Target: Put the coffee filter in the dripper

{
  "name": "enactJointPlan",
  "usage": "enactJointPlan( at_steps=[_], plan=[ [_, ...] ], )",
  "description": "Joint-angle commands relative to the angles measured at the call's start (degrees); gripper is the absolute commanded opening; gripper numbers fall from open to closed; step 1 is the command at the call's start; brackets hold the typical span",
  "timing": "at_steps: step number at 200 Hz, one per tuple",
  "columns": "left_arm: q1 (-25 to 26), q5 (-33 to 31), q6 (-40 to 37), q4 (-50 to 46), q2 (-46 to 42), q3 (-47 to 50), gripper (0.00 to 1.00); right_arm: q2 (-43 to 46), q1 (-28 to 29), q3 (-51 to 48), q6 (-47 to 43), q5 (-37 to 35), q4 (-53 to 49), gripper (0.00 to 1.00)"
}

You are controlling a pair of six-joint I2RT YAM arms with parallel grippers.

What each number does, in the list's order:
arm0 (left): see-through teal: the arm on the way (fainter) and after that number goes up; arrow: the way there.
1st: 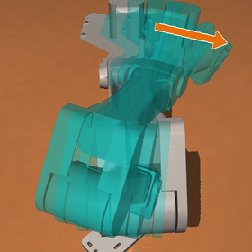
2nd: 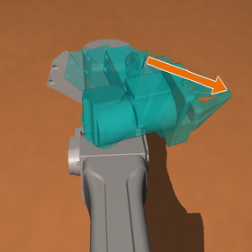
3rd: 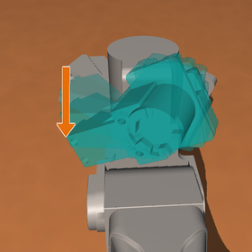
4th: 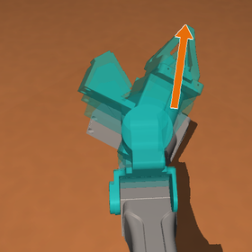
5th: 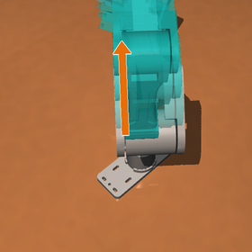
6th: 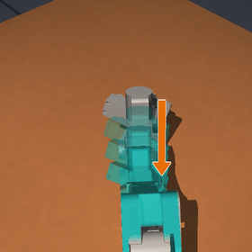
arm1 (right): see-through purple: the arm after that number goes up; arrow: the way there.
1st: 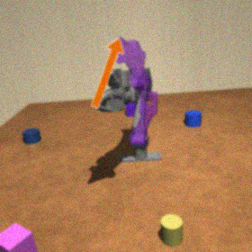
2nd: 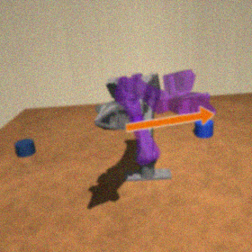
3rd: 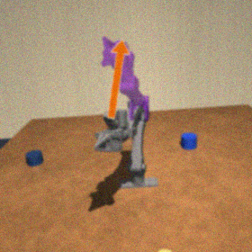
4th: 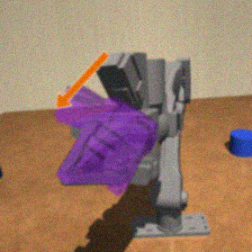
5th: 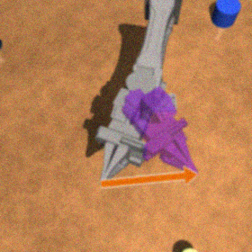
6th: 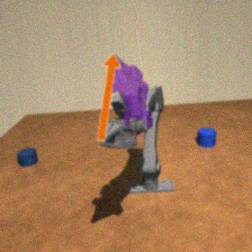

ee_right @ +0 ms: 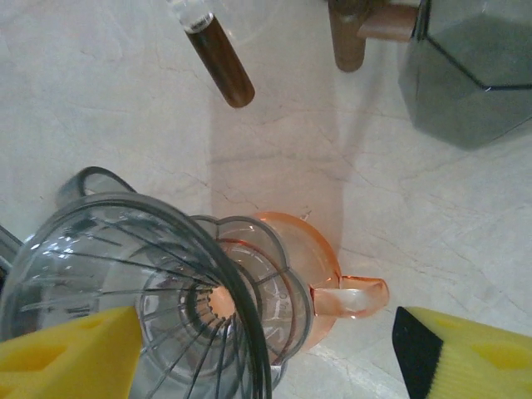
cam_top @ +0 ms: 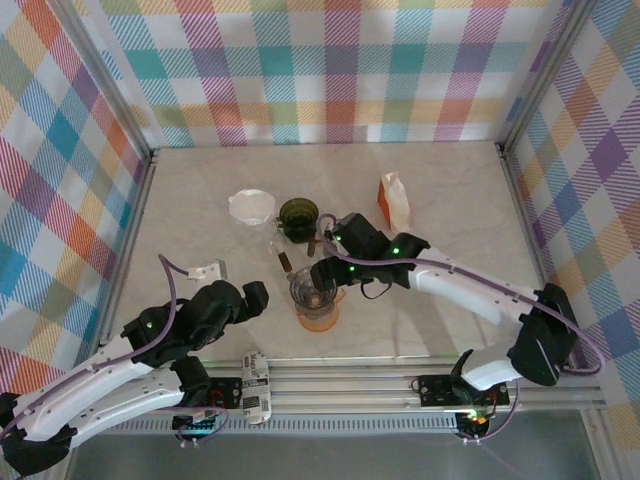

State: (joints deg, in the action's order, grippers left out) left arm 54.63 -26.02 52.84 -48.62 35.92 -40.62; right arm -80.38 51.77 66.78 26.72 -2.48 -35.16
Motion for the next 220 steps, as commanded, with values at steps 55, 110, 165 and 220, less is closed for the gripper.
enactJointPlan(
  at_steps=[55, 110, 165, 220],
  plan=[
    [0.1, 1.8, -2.0, 3.8, 1.5, 0.7, 1.00, 8.3, -16.5, -3.1, -1.6, -5.8, 1.0, 0.84],
    [0.1, 2.5, -2.4, 4.0, 2.1, 0.4, 1.00, -4.2, -30.9, 2.6, -8.1, -6.3, 5.3, 0.48],
    [0.1, 1.9, -3.0, 3.6, 3.0, 0.2, 1.00, -20.0, -33.4, 17.2, -11.8, -5.2, 3.5, 0.37],
    [0.2, 1.5, -3.9, 3.8, 4.3, 0.3, 1.00, -27.8, -33.4, 24.0, -11.2, -6.2, 2.0, 0.31]
  ],
)
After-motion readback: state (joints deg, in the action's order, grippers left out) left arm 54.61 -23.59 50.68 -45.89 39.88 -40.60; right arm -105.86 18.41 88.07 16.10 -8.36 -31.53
